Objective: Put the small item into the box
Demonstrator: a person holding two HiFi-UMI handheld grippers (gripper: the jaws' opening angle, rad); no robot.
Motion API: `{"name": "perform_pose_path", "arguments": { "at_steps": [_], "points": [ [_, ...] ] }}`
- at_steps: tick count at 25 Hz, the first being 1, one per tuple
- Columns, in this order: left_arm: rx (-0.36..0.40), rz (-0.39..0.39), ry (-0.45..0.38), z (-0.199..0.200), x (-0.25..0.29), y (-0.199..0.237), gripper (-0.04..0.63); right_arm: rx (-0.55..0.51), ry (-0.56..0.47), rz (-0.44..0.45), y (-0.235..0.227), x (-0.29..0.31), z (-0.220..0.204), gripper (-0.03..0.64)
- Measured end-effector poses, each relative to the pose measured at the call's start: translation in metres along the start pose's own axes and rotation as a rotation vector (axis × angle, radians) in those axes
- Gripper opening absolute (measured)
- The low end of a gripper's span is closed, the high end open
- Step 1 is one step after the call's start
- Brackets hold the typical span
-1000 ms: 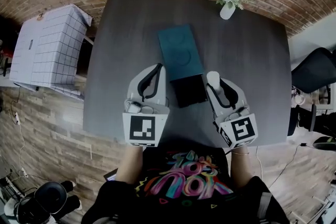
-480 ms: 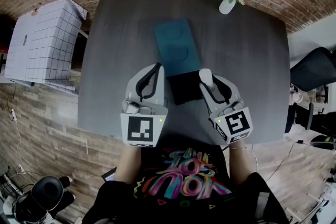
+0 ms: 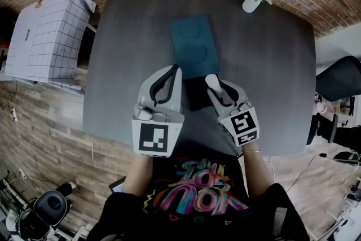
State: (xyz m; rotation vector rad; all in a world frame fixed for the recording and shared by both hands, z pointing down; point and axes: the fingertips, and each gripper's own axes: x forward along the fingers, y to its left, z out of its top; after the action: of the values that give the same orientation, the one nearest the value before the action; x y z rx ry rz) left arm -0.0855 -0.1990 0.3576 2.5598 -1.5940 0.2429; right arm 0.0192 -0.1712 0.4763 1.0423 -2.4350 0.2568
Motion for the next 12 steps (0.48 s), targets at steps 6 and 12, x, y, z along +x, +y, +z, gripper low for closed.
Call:
{"name": "perform_pose_path", "arguments": {
  "at_steps": [6, 12],
  "points": [
    [-0.007, -0.011, 0.015, -0.005, 0.004, 0.000, 0.002, -0.013, 0.077, 0.052, 0.006, 0.023, -0.027, 0.135],
    [-0.015, -0.004, 0.026, -0.011, 0.005, 0.006, 0.002, -0.041, 0.151, 0.075, 0.010, 0.041, -0.052, 0.135]
  ]
}}
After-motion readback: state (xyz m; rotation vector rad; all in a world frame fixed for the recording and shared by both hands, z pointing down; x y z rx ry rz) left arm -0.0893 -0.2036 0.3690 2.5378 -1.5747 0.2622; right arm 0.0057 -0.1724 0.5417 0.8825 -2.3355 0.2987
